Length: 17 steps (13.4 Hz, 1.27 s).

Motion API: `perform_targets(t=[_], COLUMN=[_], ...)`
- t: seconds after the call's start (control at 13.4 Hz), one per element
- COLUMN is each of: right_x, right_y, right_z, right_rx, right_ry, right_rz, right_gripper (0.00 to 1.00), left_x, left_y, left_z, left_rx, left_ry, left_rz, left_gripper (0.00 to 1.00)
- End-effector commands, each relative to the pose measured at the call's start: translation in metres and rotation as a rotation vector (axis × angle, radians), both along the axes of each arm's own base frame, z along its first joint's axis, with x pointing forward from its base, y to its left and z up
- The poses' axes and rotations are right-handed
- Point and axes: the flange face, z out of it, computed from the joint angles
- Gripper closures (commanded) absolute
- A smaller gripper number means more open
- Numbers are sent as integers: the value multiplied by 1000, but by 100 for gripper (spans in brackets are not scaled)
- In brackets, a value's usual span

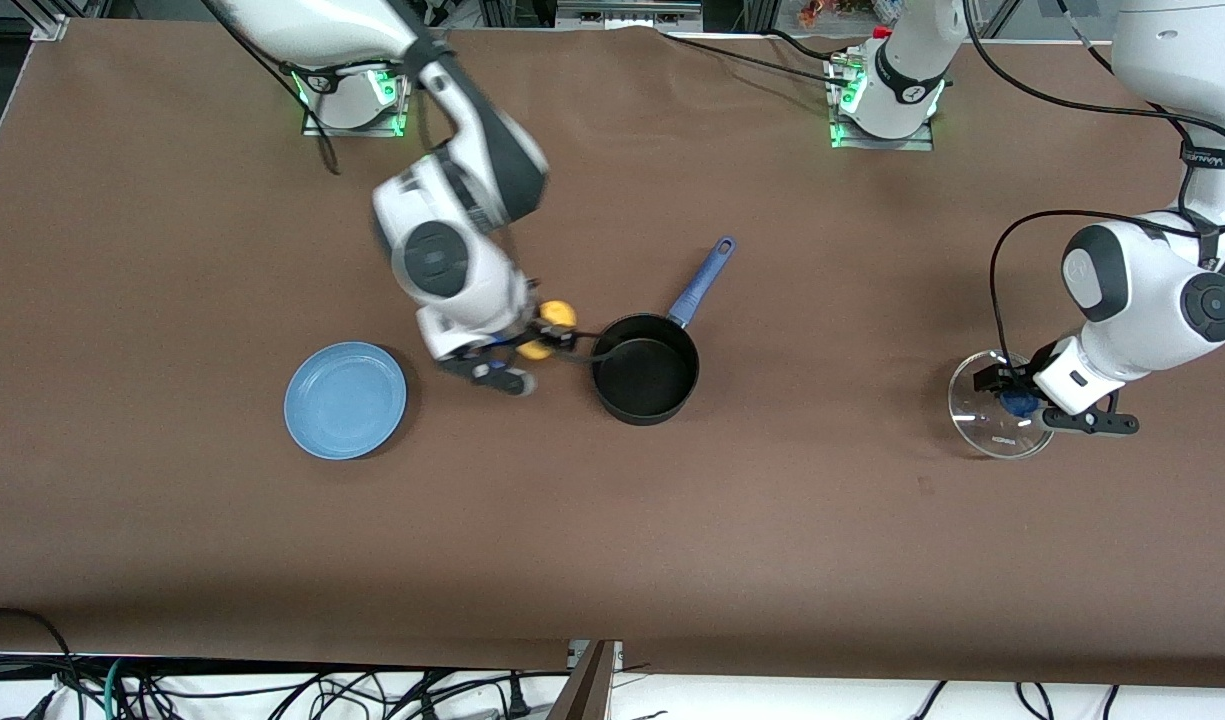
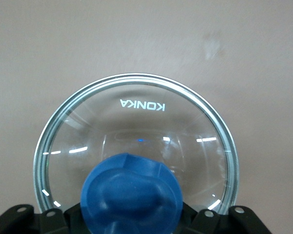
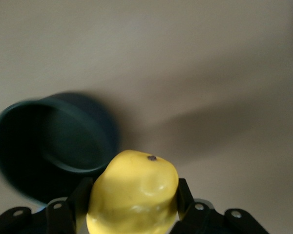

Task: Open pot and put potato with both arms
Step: 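Lower the potato into the pot and open the right gripper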

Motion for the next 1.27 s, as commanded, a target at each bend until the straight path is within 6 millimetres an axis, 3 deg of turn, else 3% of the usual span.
perform_targets(t=[0.0, 0.07, 0.15, 0.22, 0.3, 0.37, 0.45, 0.6, 0.75, 0.82, 0.97, 1.2], right_x=[2, -4, -6, -6, -5, -2, 3, 17, 24, 37, 58, 62], right_y=[58, 68, 72, 73, 73, 70, 65, 47, 33, 9, -53, -135], right_z=[-30, -40, -52, -55, -54, -50, -42, -9, 17, 43, 70, 124], right_rx=[41, 48, 48, 51, 52, 53, 53, 55, 28, 7, -68, -111], right_ry=[-35, -49, -50, -56, -59, -66, -73, -101, -130, -169, -137, -107], right_rz=[-103, -94, -97, -100, -103, -104, -108, -120, -113, -107, 2, 120], right_gripper=[87, 85, 76, 26, 0, 0, 0, 0, 0, 0, 0, 0], left_x=[-19, -24, -27, -29, -29, -28, -26, -21, -14, -9, 8, 32], left_y=[10, 13, 15, 15, 19, 21, 21, 21, 20, 19, 16, 16], left_z=[-15, -26, -35, -43, -50, -55, -55, -47, -25, -4, 41, 118], left_rx=[8, 17, 20, 20, 24, 28, 27, 29, 15, 4, -31, -54], left_ry=[-39, -53, -52, -45, -48, -51, -53, -65, -49, -40, 24, 71], left_rz=[0, 4, 6, 8, 14, 16, 17, 15, 14, 15, 5, -17], left_gripper=[60, 60, 59, 59, 57, 53, 42, 0, 0, 0, 0, 0])
